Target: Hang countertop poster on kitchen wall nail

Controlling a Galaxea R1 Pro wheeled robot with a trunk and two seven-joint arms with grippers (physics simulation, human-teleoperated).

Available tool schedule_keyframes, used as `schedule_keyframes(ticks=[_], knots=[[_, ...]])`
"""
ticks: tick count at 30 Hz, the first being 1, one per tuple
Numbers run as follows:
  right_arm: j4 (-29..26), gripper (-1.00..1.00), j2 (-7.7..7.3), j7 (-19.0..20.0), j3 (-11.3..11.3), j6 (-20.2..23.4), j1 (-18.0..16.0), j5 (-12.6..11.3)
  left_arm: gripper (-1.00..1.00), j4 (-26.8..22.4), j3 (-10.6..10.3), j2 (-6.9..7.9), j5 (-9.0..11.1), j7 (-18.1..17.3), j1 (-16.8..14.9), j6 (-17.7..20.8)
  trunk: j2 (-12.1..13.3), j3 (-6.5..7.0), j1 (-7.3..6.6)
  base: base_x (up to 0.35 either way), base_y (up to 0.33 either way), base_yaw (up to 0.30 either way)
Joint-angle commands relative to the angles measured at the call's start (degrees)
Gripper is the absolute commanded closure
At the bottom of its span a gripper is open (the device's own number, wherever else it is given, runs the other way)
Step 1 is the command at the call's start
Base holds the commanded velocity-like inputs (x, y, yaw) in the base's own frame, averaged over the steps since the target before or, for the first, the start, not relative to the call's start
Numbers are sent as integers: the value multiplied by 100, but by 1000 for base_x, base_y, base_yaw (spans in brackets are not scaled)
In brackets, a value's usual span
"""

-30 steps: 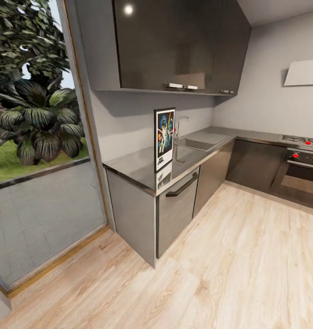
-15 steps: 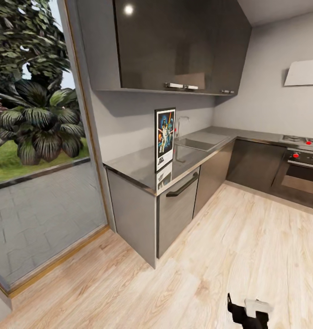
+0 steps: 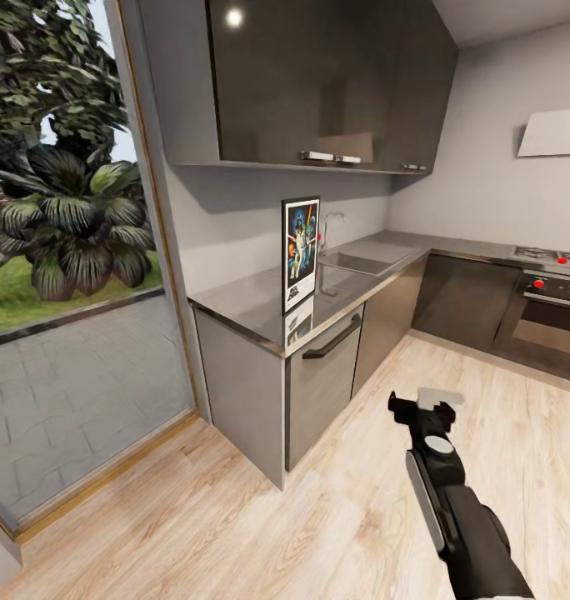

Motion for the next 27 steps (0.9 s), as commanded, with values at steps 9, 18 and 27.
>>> schedule_keyframes(ticks=[9,18,27], knots=[[265,-100,332,-927,622,649,-1308,4,-100,-6,3,5,-2,0,1,-11,-3,-5,0,0,0,0],[1171,-100,561,-1580,1204,733,-2288,-42,-100,-6,3,43,3,0,1,-10,-3,-5,0,49,70,0],[1248,-100,586,-1645,1242,730,-2401,-53,-100,-6,3,47,-1,0,1,-10,-3,-5,0,181,266,0]])
